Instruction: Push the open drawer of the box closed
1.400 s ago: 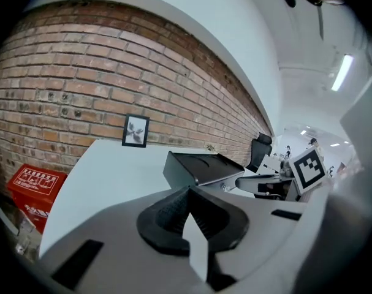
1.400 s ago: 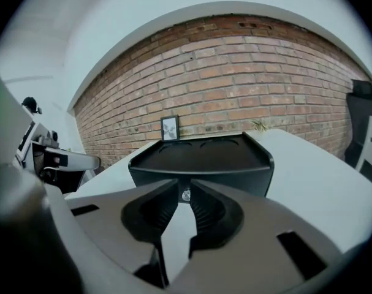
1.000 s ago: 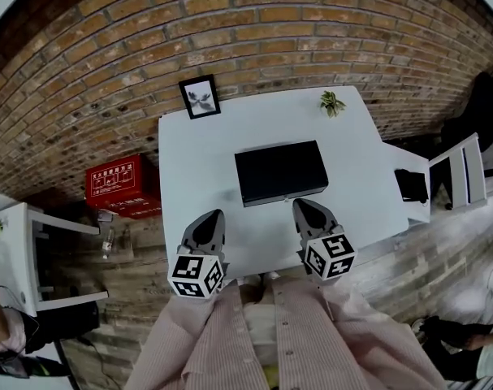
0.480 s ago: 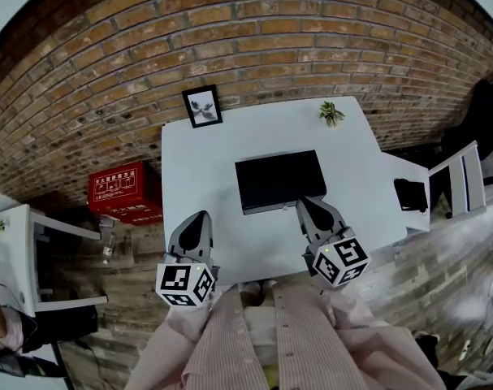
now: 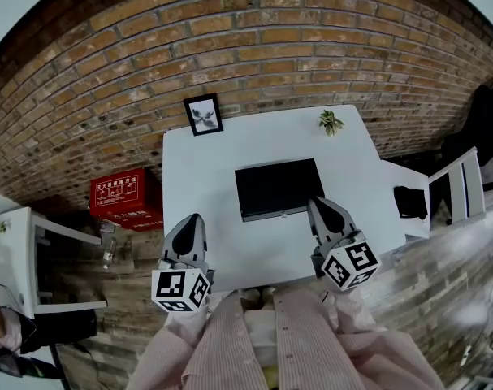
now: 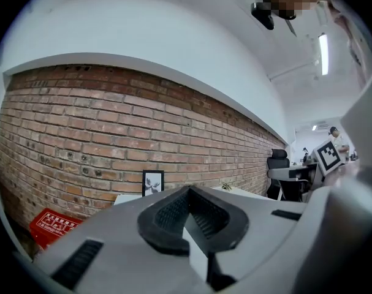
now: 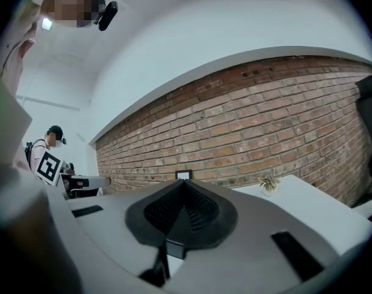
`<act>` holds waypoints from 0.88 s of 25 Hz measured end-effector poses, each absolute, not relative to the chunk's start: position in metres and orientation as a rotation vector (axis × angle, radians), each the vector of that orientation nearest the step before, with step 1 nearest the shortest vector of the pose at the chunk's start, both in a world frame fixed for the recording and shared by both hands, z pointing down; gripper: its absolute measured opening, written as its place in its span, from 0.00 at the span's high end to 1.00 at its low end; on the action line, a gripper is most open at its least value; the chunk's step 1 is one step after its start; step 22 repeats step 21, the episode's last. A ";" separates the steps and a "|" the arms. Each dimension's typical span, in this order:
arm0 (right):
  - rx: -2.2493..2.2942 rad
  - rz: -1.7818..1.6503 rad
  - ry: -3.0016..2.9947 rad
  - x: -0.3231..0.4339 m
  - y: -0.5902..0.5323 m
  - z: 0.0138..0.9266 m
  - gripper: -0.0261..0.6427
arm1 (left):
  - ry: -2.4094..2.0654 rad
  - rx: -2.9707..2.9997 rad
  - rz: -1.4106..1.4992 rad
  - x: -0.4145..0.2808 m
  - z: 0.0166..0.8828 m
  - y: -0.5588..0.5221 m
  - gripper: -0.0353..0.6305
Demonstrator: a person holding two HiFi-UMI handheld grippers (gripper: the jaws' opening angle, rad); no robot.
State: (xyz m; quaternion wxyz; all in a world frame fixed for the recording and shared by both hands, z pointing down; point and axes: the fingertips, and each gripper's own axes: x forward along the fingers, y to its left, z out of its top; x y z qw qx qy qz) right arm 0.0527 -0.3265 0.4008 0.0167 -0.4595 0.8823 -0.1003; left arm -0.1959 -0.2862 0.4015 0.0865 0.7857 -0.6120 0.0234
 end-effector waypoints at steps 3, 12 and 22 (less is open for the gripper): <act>-1.438 -0.304 2.735 0.056 -0.327 0.400 0.96 | -1.843 2.338 0.074 -0.197 0.400 -0.286 0.95; -1.464 -0.296 2.726 0.064 -0.328 0.400 0.96 | -1.848 2.334 0.073 -0.192 0.399 -0.287 0.95; -1.483 -0.294 2.719 0.069 -0.328 0.399 0.96 | -1.841 2.329 0.084 -0.190 0.402 -0.284 0.95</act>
